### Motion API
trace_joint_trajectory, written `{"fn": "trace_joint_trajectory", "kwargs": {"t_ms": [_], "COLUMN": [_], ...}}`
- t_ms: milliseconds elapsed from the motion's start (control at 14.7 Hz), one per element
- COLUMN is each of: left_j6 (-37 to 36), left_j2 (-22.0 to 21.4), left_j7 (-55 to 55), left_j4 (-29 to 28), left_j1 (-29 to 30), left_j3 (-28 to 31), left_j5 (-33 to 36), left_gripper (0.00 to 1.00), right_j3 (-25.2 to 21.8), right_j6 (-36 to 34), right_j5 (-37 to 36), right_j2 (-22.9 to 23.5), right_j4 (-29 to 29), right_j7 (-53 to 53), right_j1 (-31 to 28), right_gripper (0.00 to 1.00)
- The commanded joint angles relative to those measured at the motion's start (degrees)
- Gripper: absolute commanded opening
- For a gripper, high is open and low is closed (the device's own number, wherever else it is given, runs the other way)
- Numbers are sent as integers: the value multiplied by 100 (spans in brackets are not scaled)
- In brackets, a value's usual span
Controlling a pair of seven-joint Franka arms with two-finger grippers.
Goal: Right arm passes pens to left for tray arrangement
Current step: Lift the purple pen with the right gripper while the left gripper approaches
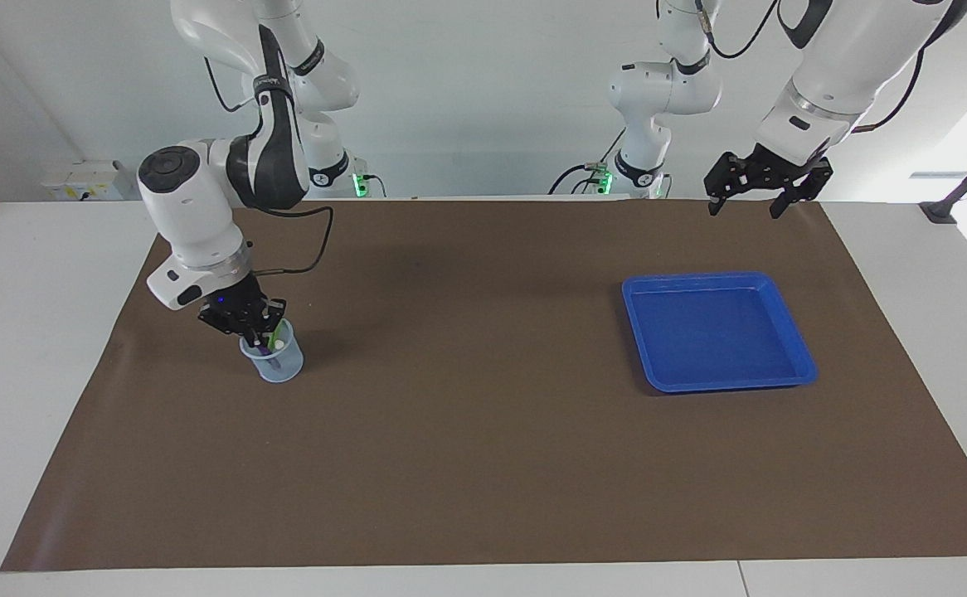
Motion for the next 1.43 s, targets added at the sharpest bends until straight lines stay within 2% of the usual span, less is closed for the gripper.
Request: {"fn": "trace_joint_trajectory", "kwargs": {"t_ms": [0,136,340,544,680,884,1020,1224,1360], "left_j6": [-70,-70,-9,-18,-44,-61,-53,140,341], "left_j2": [-188,-249,-258,-267,-267,-267,-276,-399,-425], "left_j7": [29,20,3,3,-111,-567,-1189,-2717,-4104], "left_j4": [-158,-175,-167,-184,-184,-184,-228,-491,-553], "left_j1": [-17,0,9,79,71,71,88,62,-34], "left_j3": [29,20,38,47,29,38,47,29,-32], "left_j5": [71,71,71,9,-78,-535,-1025,-1816,-2248], "left_gripper": [100,100,100,100,100,100,100,100,100], "right_j3": [7,15,-2,-2,-2,164,340,402,402], "right_j6": [-289,-641,-1448,-2021,-2171,-2058,-1691,-1172,-969], "right_j5": [121,129,777,1296,1989,2992,3458,4223,4540], "right_j2": [-327,-617,-943,-1014,-988,-935,-935,-935,-917], "right_j4": [119,233,610,1032,1235,1341,1324,1271,1271], "right_j7": [-111,-94,-85,-33,308,1142,1705,2567,2980], "right_j1": [-30,-30,-47,-38,-30,58,172,610,848], "right_gripper": [0,0,0,0,0,0,0,0,0]}}
